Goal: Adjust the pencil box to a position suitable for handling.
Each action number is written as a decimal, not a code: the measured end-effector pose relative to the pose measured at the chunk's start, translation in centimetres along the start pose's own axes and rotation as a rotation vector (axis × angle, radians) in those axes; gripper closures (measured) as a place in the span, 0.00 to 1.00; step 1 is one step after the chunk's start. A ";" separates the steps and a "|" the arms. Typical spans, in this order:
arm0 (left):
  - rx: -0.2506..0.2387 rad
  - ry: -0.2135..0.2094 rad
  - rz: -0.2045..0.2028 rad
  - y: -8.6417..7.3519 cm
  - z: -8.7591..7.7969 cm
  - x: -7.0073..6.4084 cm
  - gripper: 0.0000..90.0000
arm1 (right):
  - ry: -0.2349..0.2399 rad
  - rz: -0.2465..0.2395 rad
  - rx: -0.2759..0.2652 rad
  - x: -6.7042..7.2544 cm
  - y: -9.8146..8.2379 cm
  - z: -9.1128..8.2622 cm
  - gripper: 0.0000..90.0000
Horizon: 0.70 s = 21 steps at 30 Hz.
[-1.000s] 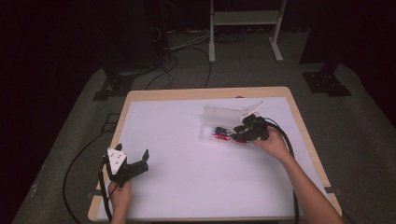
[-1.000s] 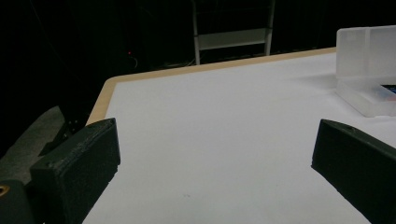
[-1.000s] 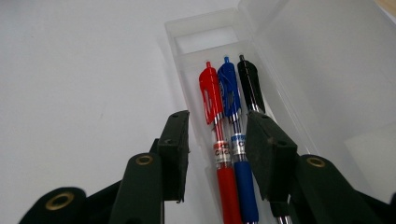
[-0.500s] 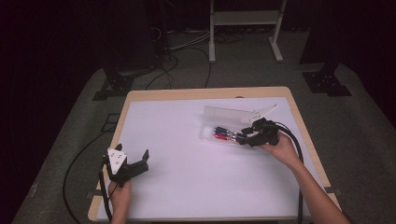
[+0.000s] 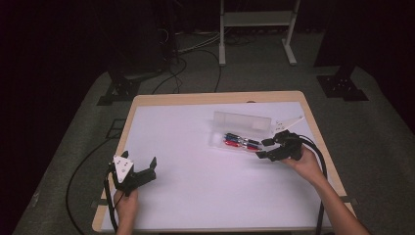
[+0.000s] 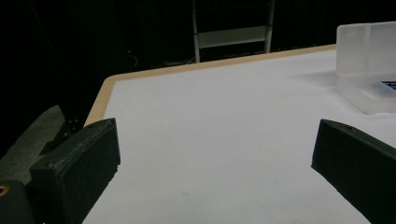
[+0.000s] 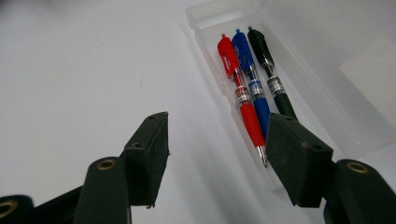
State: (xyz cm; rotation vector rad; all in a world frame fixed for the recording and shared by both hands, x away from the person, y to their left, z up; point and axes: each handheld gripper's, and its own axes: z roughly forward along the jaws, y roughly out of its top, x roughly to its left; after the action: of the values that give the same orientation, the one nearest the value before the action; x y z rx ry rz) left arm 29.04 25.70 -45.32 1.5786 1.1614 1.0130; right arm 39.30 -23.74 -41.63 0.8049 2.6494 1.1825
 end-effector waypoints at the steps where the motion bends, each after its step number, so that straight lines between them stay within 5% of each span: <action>1: -0.002 0.000 0.001 0.0 0.0 0.0 0.00 | 0.002 0.007 -0.001 0.1 -0.1 -0.1 0.43; 21: -0.001 0.000 -0.011 -0.1 -0.1 0.3 0.00 | -0.018 0.049 -0.031 0.9 -2.5 -2.7 0.40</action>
State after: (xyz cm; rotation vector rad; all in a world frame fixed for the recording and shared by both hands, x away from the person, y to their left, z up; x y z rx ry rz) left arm 29.01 26.06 -45.37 1.5699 1.1686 1.0058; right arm 36.57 -26.42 -41.48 0.8750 2.6046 1.2192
